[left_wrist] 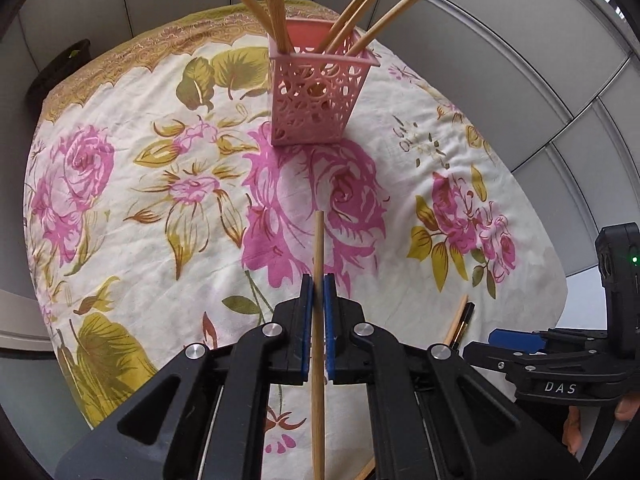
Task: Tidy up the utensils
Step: 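Lift the chopstick with the left tool while the right tool grasps a black-tipped chopstick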
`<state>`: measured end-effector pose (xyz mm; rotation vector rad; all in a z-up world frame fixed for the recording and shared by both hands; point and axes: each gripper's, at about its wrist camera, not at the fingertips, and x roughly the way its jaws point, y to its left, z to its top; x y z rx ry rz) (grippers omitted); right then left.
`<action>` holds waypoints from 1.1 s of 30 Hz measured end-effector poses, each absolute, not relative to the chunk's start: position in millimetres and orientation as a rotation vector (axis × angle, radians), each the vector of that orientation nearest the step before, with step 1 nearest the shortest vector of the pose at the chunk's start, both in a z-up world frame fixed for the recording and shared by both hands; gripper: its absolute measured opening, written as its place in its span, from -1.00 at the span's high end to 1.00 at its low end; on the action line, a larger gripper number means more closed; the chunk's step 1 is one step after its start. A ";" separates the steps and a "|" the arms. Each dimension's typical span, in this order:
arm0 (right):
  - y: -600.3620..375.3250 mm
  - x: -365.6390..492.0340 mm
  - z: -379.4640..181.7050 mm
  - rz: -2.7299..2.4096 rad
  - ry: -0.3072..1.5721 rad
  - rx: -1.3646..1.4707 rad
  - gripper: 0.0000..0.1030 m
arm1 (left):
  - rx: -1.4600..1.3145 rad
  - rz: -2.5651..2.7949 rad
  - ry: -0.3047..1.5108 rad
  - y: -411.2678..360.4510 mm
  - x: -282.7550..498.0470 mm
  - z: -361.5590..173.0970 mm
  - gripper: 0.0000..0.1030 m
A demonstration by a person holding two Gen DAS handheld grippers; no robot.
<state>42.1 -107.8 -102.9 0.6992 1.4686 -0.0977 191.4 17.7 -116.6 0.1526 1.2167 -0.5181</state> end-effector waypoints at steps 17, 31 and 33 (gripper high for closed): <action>-88.0 86.5 -122.1 -0.206 1.608 0.683 0.73 | 0.076 -0.511 1.142 42.3 187.4 -84.5 0.91; -139.8 93.4 -116.0 -0.180 1.640 0.605 0.70 | 0.060 -0.500 1.126 45.1 187.8 -79.2 0.91; -151.3 93.1 -116.9 -0.166 1.640 0.657 0.71 | 0.064 -0.503 1.124 42.1 187.8 -79.2 0.91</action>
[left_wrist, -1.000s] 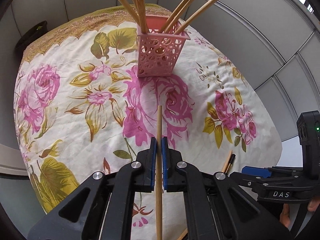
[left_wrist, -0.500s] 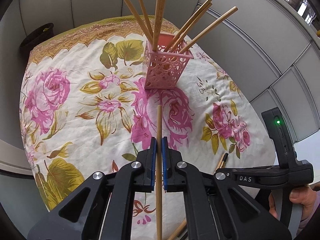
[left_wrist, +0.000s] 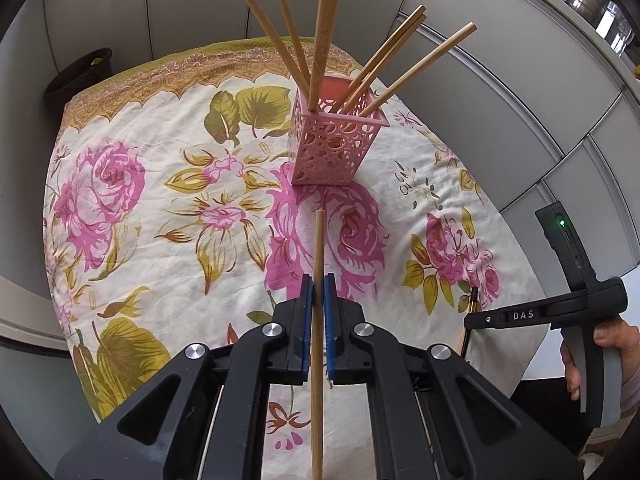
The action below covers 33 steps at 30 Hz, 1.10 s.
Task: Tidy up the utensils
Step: 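Lift the chopstick with the left tool while the right tool grasps a black-tipped chopstick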
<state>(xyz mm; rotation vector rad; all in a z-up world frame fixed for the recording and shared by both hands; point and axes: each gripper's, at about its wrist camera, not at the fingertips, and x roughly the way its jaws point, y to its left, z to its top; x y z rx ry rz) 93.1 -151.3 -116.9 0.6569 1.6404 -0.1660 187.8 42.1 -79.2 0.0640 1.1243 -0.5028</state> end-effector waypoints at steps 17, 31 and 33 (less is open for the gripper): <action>-185.7 78.4 -114.5 -0.238 1.429 0.791 0.84 | 0.054 -0.491 1.121 46.3 190.8 -79.6 0.91; -165.9 42.7 -9.2 -0.079 0.939 0.579 0.84 | 0.004 -0.501 0.950 39.7 171.9 -39.2 0.91; -158.4 23.8 8.4 -0.042 0.847 0.510 0.84 | 0.011 -0.499 0.920 36.4 166.3 -32.0 0.91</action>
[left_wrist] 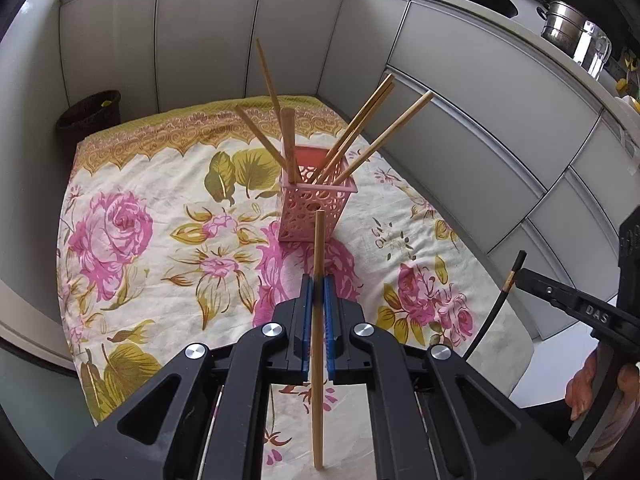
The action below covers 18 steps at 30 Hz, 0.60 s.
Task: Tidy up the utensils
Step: 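Carry both held chopsticks upright over the pink holder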
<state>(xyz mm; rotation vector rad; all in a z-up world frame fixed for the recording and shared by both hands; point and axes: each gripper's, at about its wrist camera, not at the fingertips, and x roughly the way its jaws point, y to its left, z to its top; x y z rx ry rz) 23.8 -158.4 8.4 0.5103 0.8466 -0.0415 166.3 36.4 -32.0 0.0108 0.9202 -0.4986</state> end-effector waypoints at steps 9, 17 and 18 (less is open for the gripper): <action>-151.8 -11.8 55.4 0.022 0.676 0.421 0.84 | 0.019 -0.496 0.806 19.0 141.6 -5.1 0.91; -210.2 58.0 -27.7 -0.089 1.135 0.725 0.34 | 0.008 -0.519 0.749 11.6 129.3 13.5 0.91; -209.9 71.8 -41.0 -0.103 1.197 0.709 0.34 | 0.006 -0.522 0.742 11.2 128.7 15.3 0.91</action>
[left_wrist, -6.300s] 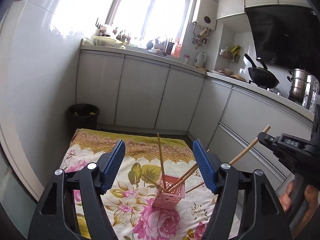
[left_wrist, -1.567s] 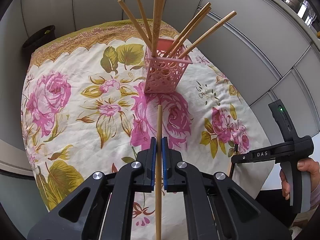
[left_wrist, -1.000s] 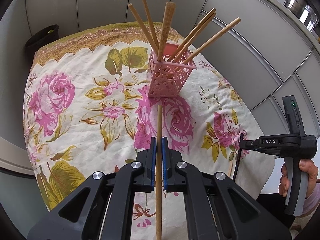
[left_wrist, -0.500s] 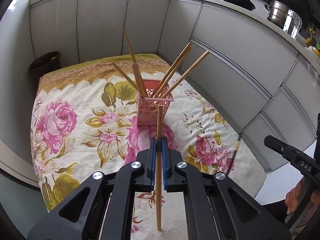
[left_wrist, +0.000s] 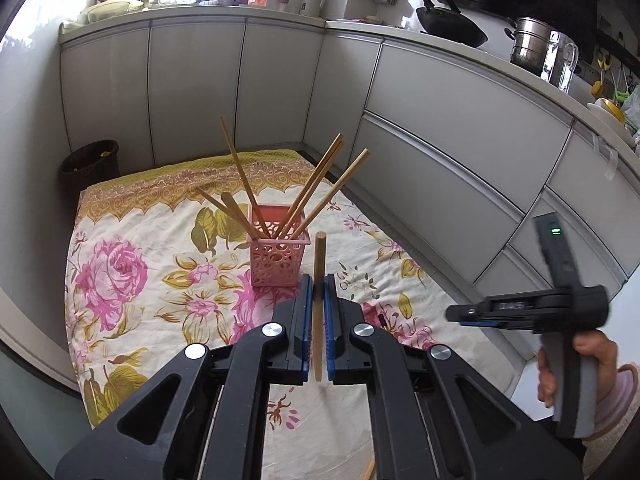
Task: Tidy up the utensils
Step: 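Carry both held chopsticks upright over the pink holder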
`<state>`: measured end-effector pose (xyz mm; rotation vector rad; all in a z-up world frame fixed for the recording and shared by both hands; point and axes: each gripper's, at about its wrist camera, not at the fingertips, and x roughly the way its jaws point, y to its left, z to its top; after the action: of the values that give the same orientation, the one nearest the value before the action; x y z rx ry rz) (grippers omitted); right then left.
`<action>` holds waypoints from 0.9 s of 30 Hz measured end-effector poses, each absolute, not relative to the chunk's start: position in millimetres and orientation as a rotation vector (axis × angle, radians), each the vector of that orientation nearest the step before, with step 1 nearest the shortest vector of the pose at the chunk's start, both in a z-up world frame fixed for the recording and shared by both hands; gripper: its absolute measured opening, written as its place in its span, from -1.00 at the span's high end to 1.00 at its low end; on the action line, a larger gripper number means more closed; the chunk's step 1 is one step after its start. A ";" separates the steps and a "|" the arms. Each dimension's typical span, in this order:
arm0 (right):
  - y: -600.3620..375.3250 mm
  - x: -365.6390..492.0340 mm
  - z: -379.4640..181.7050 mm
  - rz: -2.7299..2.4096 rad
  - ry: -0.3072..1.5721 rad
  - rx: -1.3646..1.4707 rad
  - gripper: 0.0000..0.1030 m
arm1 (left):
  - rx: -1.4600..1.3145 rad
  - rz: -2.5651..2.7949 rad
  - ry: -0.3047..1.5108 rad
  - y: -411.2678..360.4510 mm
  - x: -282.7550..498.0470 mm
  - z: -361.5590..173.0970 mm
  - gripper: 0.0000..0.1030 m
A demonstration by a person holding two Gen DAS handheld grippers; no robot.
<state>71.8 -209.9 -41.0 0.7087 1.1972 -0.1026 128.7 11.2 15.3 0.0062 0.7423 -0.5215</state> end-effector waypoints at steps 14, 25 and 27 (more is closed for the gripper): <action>-155.3 159.4 -119.9 -0.180 1.409 0.440 0.62 | 0.002 -0.526 0.698 21.8 126.0 28.3 0.91; -152.5 110.9 -81.1 -0.159 1.144 0.419 0.86 | -0.003 -0.522 0.648 25.3 113.7 46.0 0.91; -150.5 91.5 -58.0 -0.144 1.067 0.393 0.86 | -0.006 -0.521 0.632 25.2 110.4 50.4 0.91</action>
<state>91.5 -150.5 -58.0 0.3931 1.0669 -0.1443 110.4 25.2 50.4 -0.0057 0.6321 -0.5205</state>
